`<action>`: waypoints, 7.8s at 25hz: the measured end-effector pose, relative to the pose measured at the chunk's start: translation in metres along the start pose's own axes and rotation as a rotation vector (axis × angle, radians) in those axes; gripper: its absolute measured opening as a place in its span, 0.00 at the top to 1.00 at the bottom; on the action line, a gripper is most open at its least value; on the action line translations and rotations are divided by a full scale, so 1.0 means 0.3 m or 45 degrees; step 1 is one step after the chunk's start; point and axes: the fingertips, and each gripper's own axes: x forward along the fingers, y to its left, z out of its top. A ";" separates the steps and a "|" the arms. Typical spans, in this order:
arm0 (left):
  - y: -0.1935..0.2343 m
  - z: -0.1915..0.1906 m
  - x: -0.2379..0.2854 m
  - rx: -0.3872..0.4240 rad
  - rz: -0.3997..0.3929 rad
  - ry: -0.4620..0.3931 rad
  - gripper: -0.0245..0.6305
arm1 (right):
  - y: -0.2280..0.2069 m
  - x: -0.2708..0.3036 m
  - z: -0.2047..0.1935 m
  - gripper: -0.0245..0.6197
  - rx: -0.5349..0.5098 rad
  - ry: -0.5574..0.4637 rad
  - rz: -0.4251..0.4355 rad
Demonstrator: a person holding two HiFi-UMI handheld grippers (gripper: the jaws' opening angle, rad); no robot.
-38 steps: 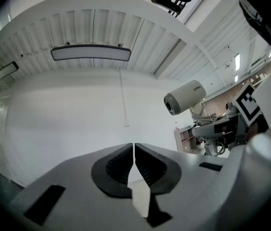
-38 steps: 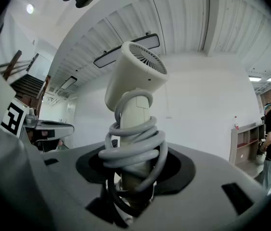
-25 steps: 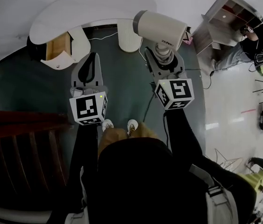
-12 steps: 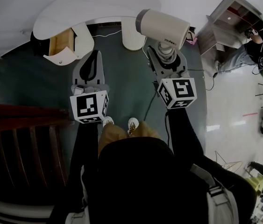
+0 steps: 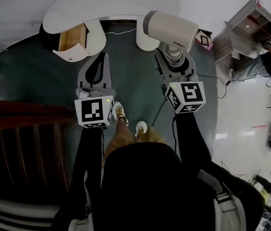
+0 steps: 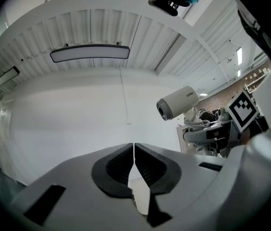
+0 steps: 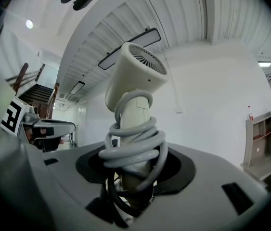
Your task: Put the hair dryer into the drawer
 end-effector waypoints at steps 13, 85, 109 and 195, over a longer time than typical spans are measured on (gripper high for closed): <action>0.335 -0.077 0.194 -0.034 0.008 -0.022 0.93 | 0.127 0.407 0.000 0.59 -0.029 0.034 0.054; 1.720 -0.755 0.648 -0.080 0.356 0.278 0.93 | 1.038 1.982 -0.474 0.59 0.025 0.405 0.807; 1.874 -0.935 0.617 -0.181 0.014 0.267 0.93 | 1.217 1.924 -0.741 0.58 0.052 0.667 0.524; 1.896 -1.214 0.580 -0.322 0.112 0.517 0.93 | 1.143 1.978 -1.624 0.58 -0.306 1.558 0.223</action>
